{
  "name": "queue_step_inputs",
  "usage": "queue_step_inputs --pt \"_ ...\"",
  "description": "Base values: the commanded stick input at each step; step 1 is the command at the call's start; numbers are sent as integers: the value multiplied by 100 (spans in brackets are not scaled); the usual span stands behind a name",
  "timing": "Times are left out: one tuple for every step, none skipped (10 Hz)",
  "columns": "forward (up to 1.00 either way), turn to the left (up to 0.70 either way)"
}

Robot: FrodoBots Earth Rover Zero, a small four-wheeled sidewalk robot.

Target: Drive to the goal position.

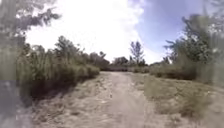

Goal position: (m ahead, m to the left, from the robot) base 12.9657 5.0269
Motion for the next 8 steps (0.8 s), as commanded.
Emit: queue_step_inputs --pt "96 0" --pt "96 -10" --pt "96 -38" --pt "96 -38" --pt "96 -38" --pt "96 -38" --pt "96 -17" --pt "96 0"
